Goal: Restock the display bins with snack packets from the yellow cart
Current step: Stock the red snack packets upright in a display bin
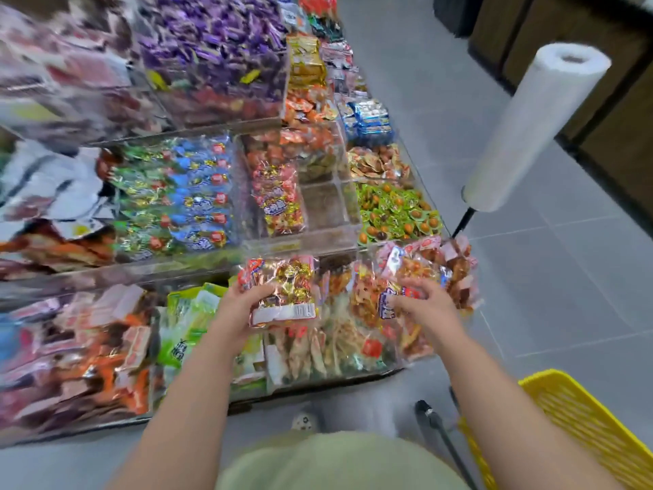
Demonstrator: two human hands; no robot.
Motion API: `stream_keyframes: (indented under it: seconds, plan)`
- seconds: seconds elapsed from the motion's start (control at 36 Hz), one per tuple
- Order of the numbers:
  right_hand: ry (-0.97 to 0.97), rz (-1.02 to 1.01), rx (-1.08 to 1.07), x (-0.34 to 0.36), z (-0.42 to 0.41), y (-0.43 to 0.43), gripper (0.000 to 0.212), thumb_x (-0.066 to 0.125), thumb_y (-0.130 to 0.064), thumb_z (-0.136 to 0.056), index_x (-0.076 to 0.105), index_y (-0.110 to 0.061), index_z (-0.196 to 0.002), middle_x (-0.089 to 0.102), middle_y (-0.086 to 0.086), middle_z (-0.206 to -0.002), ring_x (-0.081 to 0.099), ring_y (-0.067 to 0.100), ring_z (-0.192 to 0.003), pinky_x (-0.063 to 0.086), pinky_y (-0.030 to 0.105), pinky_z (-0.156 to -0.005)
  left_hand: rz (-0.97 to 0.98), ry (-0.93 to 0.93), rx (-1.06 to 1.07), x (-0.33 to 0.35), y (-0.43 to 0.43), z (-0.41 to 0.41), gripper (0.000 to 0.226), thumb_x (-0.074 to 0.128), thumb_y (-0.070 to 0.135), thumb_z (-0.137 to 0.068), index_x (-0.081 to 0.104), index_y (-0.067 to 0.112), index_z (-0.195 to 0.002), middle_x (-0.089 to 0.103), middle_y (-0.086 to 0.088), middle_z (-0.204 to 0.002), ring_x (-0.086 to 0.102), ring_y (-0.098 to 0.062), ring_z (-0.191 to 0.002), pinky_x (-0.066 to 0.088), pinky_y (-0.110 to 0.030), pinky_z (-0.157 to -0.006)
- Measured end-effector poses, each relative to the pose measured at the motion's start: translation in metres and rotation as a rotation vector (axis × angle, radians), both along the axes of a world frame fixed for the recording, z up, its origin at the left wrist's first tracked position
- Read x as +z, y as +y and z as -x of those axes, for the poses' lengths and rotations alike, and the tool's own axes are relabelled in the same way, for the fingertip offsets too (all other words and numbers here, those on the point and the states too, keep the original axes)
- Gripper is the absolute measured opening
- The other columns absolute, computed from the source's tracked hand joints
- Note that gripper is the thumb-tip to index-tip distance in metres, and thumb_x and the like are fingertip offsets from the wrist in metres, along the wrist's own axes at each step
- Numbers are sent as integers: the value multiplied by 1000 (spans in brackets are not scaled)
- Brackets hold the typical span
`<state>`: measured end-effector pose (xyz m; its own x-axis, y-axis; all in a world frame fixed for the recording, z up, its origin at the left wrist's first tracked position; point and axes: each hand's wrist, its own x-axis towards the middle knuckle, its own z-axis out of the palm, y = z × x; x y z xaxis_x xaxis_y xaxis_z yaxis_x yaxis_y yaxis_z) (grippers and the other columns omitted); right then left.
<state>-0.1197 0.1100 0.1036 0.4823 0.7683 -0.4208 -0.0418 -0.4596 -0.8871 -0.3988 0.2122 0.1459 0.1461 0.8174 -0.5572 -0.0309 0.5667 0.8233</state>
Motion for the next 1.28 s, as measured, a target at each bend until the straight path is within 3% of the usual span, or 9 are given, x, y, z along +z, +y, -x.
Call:
stream_keyframes:
  seconds: [0.08, 0.31, 0.39, 0.69, 0.86, 0.97, 1.06, 1.19, 1.28]
  plan:
    - [33, -59, -7, 0, 34, 22, 31, 83, -19, -67, 66, -36, -87, 60, -12, -105, 53, 10, -109, 51, 31, -83, -33, -10, 33, 3, 24, 42, 31, 67, 7, -83, 61, 12, -113, 70, -7, -100, 67, -22, -77, 53, -32, -61]
    - [-164, 6, 269, 27, 93, 69, 27, 83, -28, -69, 65, -24, -89, 65, -15, -83, 62, -2, -79, 47, 8, -68, -67, -53, -39, 17, 70, 110, 38, 73, 18, -60, 62, 14, -96, 73, 0, -75, 70, -18, -60, 53, -30, -43]
    - [-284, 26, 416, 41, 103, 85, 32, 79, -29, -73, 70, -17, -101, 67, -9, -92, 61, 5, -84, 42, 12, -65, -80, -100, -32, 19, 80, 123, 35, 71, 15, -61, 61, 13, -94, 73, 1, -73, 70, -15, -60, 52, -26, -42]
    - [-416, -240, 509, 123, 90, 196, 16, 74, -29, -79, 62, -38, -85, 66, -16, -84, 58, -14, -68, 42, 2, -56, -258, -247, 130, 47, 133, 108, 42, 67, 15, -66, 59, 13, -108, 72, 0, -88, 70, -20, -77, 57, -40, -67]
    - [-729, -141, 767, 118, 84, 278, 12, 70, -31, -83, 59, -34, -86, 56, -21, -79, 52, 1, -71, 37, 15, -58, -265, -221, 181, 57, 170, 93, 49, 75, 15, -64, 58, 15, -111, 73, 2, -88, 71, -15, -70, 55, -27, -49]
    - [-909, 23, 1105, 78, 96, 315, 34, 69, -27, -85, 62, -19, -117, 64, -1, -106, 58, 17, -93, 42, 23, -75, -242, -184, 194, 58, 191, 81, 65, 75, 23, -63, 53, 10, -123, 67, -7, -107, 71, -19, -76, 56, -30, -52]
    - [-943, 73, 1227, 45, 109, 330, 34, 65, -20, -86, 61, -14, -119, 64, 6, -112, 59, 25, -103, 45, 31, -84, -215, -169, 208, 54, 203, 75, 74, 75, 25, -63, 49, 7, -130, 64, -9, -114, 69, -20, -78, 54, -28, -49]
    - [-1146, 118, 1266, 5, 120, 344, 32, 60, -24, -85, 61, -17, -116, 63, 10, -113, 58, 30, -105, 50, 35, -86, -170, -139, 201, 47, 214, 70, 69, 74, 25, -61, 51, 7, -124, 65, -7, -105, 69, -17, -69, 52, -25, -46]
    - [-1304, -27, 1183, -13, 116, 342, 35, 59, -29, -82, 59, -18, -115, 62, 8, -115, 54, 29, -108, 44, 35, -90, -170, -125, 192, 46, 217, 68, 60, 75, 27, -58, 56, 13, -113, 71, 0, -94, 71, -16, -67, 52, -26, -46]
